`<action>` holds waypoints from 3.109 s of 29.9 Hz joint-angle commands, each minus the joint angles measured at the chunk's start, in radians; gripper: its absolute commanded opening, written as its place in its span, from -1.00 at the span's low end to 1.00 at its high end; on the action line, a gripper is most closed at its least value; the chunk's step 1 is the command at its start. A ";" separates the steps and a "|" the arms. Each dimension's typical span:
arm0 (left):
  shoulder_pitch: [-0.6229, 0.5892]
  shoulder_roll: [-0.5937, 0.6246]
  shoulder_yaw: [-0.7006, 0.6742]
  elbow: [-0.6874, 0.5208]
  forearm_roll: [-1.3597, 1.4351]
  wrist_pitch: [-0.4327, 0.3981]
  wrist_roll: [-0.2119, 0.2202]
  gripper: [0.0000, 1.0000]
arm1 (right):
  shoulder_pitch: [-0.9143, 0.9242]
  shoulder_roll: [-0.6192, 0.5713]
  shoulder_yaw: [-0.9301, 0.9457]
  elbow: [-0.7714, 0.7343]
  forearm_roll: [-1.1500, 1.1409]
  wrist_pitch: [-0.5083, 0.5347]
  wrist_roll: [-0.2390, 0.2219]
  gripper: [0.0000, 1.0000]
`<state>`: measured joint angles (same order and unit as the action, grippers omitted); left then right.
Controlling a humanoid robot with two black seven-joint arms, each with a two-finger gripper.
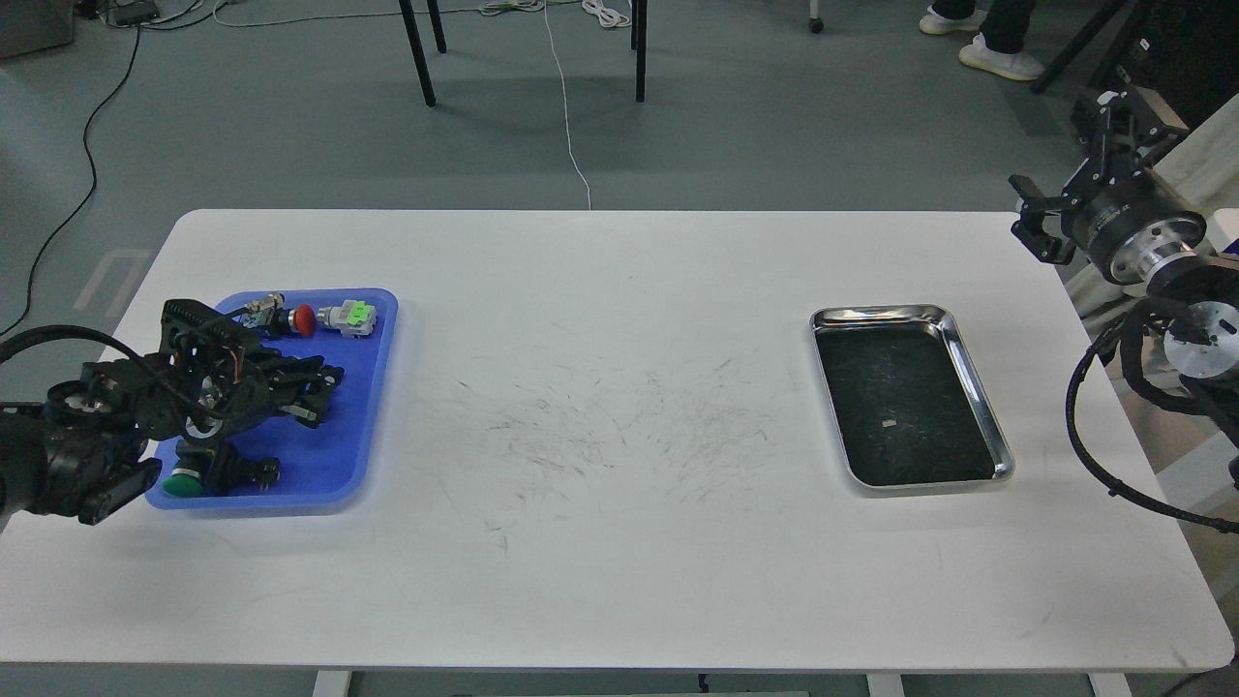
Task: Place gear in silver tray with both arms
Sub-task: 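Close the left gripper on the black gear in the blue tray, then lift the black gear out of the blue tray with the left gripper, then carry the black gear across the table toward the silver tray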
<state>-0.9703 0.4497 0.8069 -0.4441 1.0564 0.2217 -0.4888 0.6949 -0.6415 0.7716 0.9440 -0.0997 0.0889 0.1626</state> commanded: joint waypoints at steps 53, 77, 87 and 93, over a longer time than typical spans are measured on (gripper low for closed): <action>-0.461 -0.252 -0.212 -0.340 0.025 -0.139 0.000 -0.93 | 0.008 -0.041 0.017 -0.007 0.000 -0.014 -0.009 0.97; -0.275 -0.450 -0.150 -0.220 0.030 -0.108 0.000 -0.96 | 0.021 -0.101 0.003 -0.011 0.000 -0.012 -0.035 0.97; -0.232 -0.450 -0.170 -0.320 0.162 0.011 0.000 -0.95 | 0.031 -0.104 0.002 -0.013 0.000 -0.012 -0.044 0.97; -0.222 -0.450 -0.179 -0.352 0.220 0.044 0.000 -0.93 | 0.063 -0.116 -0.035 -0.011 0.000 -0.012 -0.046 0.97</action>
<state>-1.1946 -0.0001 0.6295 -0.7874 1.2560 0.2535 -0.4889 0.7439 -0.7480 0.7538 0.9297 -0.0997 0.0781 0.1166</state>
